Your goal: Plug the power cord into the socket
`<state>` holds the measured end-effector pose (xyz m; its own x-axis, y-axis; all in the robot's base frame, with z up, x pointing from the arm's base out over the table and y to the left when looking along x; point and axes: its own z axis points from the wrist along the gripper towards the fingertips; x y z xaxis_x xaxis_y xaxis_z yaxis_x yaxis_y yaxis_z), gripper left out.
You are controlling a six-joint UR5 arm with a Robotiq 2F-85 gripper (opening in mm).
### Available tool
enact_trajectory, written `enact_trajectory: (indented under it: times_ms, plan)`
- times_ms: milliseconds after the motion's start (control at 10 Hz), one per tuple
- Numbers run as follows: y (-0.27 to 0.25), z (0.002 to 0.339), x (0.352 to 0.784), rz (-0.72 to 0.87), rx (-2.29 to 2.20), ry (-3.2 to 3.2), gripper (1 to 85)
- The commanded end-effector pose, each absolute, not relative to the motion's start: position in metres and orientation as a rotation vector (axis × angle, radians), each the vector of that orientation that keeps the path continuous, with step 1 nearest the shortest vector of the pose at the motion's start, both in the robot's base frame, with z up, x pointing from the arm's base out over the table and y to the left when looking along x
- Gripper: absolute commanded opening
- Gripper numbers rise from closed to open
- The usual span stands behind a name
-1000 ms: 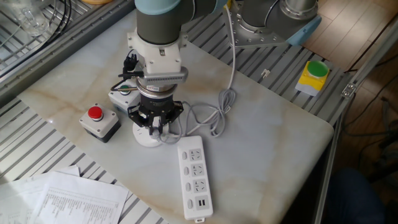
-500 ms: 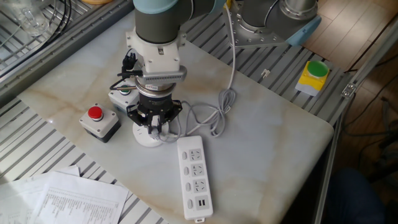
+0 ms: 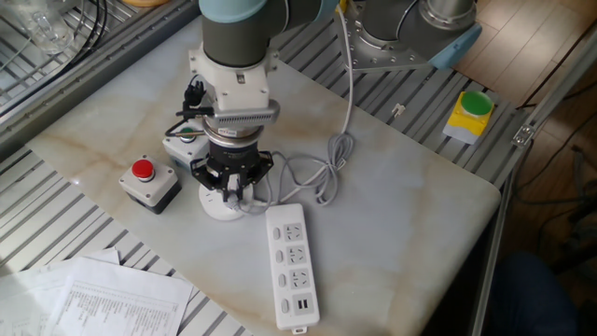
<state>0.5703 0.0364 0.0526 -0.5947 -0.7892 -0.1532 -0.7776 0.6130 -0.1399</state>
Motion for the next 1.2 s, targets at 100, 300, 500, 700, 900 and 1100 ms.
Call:
enact_trajectory:
  times_ms: [100, 300, 500, 700, 900, 1100]
  plan:
    - [0.032, 0.041, 0.569, -0.061, -1.335, 2.644, 1.0]
    - [0.028, 0.030, 0.571, -0.064, -1.347, 2.646, 1.0]
    - [0.034, 0.030, 0.566, -0.032, -1.353, 2.660, 1.0]
    - [0.022, 0.056, 0.565, -0.068, -1.399, 2.628, 27.3]
    - [0.001, 0.086, 0.554, -0.078, -1.481, 2.644, 68.0]
    - [-0.001, 0.113, 0.544, -0.010, -1.379, 2.706, 70.0]
